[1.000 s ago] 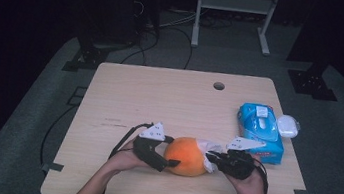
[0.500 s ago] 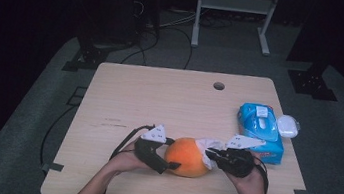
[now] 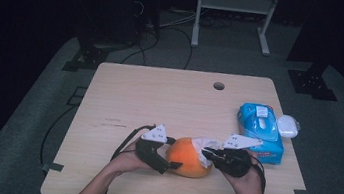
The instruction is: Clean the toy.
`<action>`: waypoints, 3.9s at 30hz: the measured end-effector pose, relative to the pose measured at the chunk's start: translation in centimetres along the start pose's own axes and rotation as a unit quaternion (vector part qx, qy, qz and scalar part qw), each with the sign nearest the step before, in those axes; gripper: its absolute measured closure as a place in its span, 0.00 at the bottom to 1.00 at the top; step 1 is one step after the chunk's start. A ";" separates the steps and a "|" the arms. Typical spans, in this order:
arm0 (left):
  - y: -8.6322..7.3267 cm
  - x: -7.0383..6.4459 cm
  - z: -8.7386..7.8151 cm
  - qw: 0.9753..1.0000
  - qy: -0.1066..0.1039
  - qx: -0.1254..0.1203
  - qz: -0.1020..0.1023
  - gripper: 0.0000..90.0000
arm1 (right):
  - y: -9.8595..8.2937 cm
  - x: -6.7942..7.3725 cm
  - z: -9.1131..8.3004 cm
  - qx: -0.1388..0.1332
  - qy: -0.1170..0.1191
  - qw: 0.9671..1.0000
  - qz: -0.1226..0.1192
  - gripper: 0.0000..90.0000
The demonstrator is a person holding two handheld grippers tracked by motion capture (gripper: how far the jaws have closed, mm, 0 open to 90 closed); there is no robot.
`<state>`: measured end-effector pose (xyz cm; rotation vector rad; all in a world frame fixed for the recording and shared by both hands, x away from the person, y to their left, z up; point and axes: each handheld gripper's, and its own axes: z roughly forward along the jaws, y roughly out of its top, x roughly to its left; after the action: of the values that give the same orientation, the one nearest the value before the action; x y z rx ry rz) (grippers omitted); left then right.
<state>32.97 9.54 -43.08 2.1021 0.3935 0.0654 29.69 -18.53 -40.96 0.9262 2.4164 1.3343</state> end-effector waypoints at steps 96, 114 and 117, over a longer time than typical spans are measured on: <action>0.1 0.3 -0.7 1.000 0.009 -0.016 -0.002 0.14 | -0.8 0.9 0.7 0.027 0.045 0.999 0.003 0.91; -0.1 -0.6 0.9 1.000 -0.010 0.013 0.019 0.14 | -0.1 1.8 0.8 0.028 0.073 0.997 -0.022 0.91; 0.5 -1.2 0.3 0.999 0.013 -0.009 0.046 0.38 | 0.2 1.3 0.4 0.014 0.057 0.998 -0.011 0.91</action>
<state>32.01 8.72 -42.70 2.1026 0.3111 0.1504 28.97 -17.39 -40.86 0.8497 2.5275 1.3845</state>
